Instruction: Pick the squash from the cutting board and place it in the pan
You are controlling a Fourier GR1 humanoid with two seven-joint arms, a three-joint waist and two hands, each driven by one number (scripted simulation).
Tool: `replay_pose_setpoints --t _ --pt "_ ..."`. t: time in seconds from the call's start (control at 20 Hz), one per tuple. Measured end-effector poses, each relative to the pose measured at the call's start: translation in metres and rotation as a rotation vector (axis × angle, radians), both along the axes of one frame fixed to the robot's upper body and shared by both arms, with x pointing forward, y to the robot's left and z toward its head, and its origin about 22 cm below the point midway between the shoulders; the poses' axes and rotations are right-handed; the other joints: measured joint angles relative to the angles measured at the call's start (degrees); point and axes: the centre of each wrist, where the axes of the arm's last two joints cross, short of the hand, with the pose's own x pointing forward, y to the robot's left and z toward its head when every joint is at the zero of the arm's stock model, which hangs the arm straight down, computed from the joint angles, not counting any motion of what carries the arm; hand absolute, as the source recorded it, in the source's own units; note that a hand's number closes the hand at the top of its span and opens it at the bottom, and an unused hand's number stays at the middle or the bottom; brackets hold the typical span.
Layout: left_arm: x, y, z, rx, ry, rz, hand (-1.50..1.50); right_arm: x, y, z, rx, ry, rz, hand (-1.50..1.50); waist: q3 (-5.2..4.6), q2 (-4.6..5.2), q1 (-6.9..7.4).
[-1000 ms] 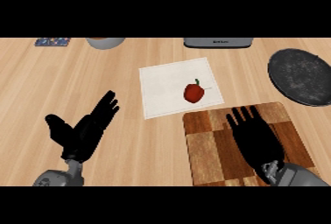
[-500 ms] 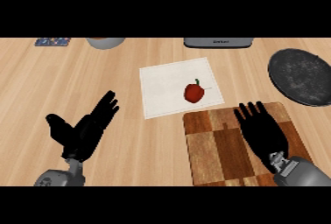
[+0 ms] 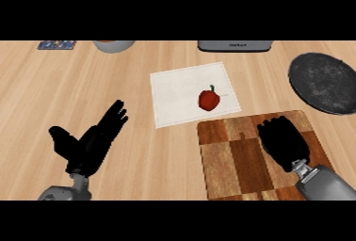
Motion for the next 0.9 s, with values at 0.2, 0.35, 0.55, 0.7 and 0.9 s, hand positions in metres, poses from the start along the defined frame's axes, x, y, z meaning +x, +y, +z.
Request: replay_pose_setpoints --t 0.2,0.35,0.55,0.7,0.9 --pt "0.001 -0.003 0.001 -0.003 -0.001 0.007 0.00 0.007 0.001 -0.005 0.003 -0.036 0.045 1.50 -0.10 -0.08 0.06" --pt "0.000 0.001 -0.001 -0.004 0.002 0.016 0.00 0.009 0.001 -0.011 0.136 -0.036 -0.058 1.50 -0.28 -0.25 -0.22" --pt "0.000 0.000 0.002 -0.004 -0.001 0.022 0.00 0.010 0.010 -0.015 0.370 -0.020 -0.254 1.50 -0.59 -0.55 -0.76" --pt "0.002 0.000 0.005 -0.004 0.000 0.018 0.00 0.009 0.017 -0.017 0.466 -0.047 -0.336 1.50 -0.64 -0.56 -0.58" --pt "0.002 -0.002 0.002 -0.005 0.004 0.016 0.00 0.005 0.023 -0.003 0.567 -0.208 -0.374 1.50 -0.25 -0.30 -0.63"
